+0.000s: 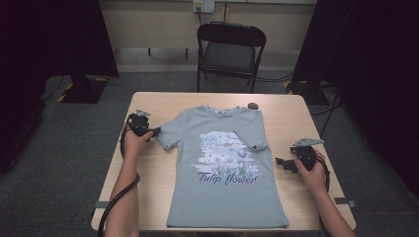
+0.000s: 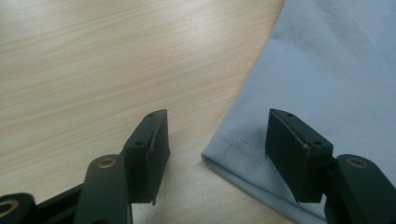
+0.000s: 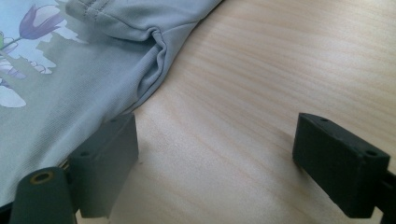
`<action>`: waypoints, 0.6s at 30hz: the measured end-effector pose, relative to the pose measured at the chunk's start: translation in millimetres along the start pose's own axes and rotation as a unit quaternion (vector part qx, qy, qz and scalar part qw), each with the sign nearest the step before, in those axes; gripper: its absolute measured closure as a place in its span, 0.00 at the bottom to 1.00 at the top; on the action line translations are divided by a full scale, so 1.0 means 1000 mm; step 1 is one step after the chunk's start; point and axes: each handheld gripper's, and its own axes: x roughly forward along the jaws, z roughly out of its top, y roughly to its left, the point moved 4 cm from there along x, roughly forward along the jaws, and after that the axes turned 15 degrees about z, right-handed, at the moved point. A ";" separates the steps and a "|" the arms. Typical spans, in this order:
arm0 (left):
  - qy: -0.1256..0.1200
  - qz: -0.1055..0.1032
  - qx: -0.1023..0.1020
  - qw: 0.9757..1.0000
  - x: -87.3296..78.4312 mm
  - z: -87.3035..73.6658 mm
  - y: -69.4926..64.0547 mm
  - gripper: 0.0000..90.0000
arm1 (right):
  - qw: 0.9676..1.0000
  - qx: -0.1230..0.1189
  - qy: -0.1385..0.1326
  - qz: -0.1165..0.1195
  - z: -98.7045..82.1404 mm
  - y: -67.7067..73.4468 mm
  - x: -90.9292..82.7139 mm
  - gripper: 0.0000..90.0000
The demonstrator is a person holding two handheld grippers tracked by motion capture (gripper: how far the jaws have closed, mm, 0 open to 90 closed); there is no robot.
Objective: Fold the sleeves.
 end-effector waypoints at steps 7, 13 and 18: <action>0.005 0.003 -0.002 1.000 0.001 -0.003 0.001 0.44 | 1.000 -0.001 0.000 0.001 0.000 0.000 0.000 0.15; 0.004 0.003 -0.005 1.000 0.002 -0.004 0.000 0.44 | 1.000 -0.002 0.000 0.001 0.000 0.001 0.000 0.15; 0.001 0.006 -0.005 1.000 0.002 -0.004 -0.001 0.46 | 1.000 -0.002 0.000 0.001 0.000 0.001 0.000 0.15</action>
